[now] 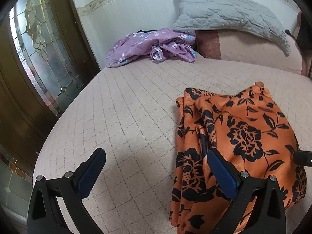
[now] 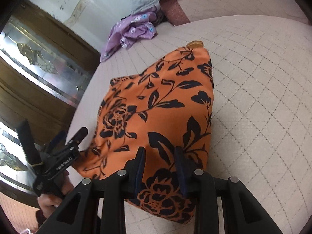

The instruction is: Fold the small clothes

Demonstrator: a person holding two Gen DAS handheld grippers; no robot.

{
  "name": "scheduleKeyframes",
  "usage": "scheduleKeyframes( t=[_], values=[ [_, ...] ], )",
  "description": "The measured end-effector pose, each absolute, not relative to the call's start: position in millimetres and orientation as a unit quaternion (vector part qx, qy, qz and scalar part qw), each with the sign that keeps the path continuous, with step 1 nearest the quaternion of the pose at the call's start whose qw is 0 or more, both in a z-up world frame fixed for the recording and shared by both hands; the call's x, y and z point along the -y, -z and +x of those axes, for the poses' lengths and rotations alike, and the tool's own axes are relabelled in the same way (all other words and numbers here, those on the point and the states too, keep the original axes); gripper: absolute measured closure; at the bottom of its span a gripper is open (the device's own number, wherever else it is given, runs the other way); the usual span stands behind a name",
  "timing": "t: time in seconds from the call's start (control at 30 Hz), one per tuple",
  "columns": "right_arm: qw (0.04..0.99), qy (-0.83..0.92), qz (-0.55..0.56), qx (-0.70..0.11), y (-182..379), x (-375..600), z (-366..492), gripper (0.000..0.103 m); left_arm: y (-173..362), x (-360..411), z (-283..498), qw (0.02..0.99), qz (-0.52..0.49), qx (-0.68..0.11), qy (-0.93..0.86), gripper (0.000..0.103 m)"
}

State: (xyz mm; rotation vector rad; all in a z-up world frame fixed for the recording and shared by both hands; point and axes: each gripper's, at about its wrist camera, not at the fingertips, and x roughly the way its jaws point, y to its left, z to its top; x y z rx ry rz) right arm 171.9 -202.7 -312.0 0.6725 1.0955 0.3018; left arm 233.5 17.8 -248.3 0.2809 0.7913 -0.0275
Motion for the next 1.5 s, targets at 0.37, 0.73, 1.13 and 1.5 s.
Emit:
scheduleKeyframes(
  t=[0.37, 0.73, 1.13, 1.5],
  values=[
    [0.778, -0.185, 0.355, -0.484, 295.3, 195.4, 130.6, 0.070, 257.3, -42.7, 237.8, 0.901, 0.110, -0.420, 0.002, 0.000],
    [0.768, -0.185, 0.338, -0.512, 311.0, 167.4, 127.0, 0.069, 269.6, -44.0, 224.7, 0.894, 0.152, -0.421, 0.009, 0.000],
    [0.758, -0.175, 0.368, -0.509, 320.0, 186.2, 137.8, 0.070, 282.6, -33.3, 223.4, 0.885, 0.220, -0.410, -0.001, 0.000],
    [0.771, -0.194, 0.392, -0.464, 305.3, 206.4, 132.8, 0.070, 228.8, -52.6, 222.1, 0.937, 0.065, -0.343, 0.019, 0.000]
  ],
)
